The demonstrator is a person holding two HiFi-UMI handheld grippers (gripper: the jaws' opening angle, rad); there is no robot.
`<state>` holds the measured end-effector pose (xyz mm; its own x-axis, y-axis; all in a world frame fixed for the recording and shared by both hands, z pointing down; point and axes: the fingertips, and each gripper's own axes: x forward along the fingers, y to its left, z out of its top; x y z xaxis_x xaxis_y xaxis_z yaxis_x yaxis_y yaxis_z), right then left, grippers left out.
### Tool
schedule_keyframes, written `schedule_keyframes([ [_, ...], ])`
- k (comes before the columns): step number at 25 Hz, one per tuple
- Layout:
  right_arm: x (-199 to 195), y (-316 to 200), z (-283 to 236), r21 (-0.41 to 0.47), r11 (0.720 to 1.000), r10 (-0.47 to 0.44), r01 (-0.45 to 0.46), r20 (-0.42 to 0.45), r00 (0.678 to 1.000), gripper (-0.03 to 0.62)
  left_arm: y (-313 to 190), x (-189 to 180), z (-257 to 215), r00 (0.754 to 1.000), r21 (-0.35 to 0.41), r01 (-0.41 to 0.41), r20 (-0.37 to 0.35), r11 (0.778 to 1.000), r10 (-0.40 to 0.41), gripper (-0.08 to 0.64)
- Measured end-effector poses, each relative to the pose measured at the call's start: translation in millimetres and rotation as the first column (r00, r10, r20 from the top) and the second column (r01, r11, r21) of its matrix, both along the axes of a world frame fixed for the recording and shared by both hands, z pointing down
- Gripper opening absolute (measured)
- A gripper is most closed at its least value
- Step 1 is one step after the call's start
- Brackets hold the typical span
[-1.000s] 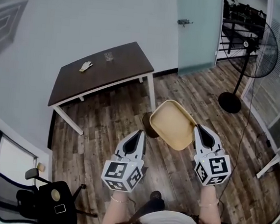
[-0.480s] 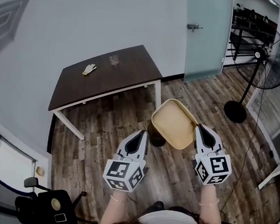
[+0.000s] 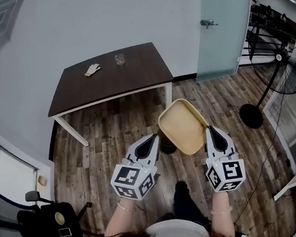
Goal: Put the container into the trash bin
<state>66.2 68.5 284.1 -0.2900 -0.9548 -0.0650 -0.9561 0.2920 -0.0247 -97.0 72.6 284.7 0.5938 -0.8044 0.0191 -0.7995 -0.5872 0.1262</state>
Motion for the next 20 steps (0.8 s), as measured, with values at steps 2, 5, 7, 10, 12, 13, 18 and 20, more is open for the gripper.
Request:
schedule_keyframes([
  [2, 1.7, -22.5, 2.5, 0.003, 1.000, -0.007, 0.007, 0.010, 1.000, 0.023, -19.7, 3.6, 2.8, 1.000, 0.001, 0.000, 0.009, 1.000, 0.000, 0.020],
  [5, 4.2, -60.3, 7.9, 0.003, 1.000, -0.016, 0.016, 0.021, 1.000, 0.023, -54.8, 6.9, 6.6, 1.000, 0.004, 0.008, 0.018, 1.000, -0.008, 0.020],
  [7, 9.2, -86.2, 10.7, 0.005, 1.000, -0.028, 0.028, 0.031, 0.999, 0.023, -79.3, 12.0, 7.9, 1.000, 0.004, 0.019, 0.021, 1.000, -0.019, 0.020],
  [10, 20.8, -127.0, 12.7, 0.004, 0.999, -0.039, 0.039, 0.039, 0.998, 0.023, -118.0, 24.5, 8.6, 0.999, 0.005, 0.030, 0.030, 1.000, -0.030, 0.020],
  [12, 27.3, -156.2, 12.9, -0.002, 0.999, -0.048, 0.048, 0.049, 0.998, 0.023, -145.7, 31.6, 7.4, 0.999, 0.003, 0.038, 0.034, 0.999, -0.038, 0.020],
  [13, 29.2, -170.2, 12.0, -0.004, 0.999, -0.053, 0.054, 0.051, 0.997, 0.023, -159.5, 33.9, 5.9, 0.998, 0.001, 0.042, 0.035, 0.999, -0.042, 0.020],
  [18, 44.5, -234.8, 7.7, -0.009, 0.998, -0.068, 0.068, 0.056, 0.996, 0.023, -223.8, 49.1, -1.3, 0.998, -0.005, 0.060, 0.030, 0.998, -0.060, 0.020],
  [20, 52.7, -257.0, 9.1, -0.012, 0.997, -0.070, 0.071, 0.063, 0.996, 0.023, -244.7, 57.4, -0.1, 0.998, -0.009, 0.062, 0.031, 0.998, -0.062, 0.020],
])
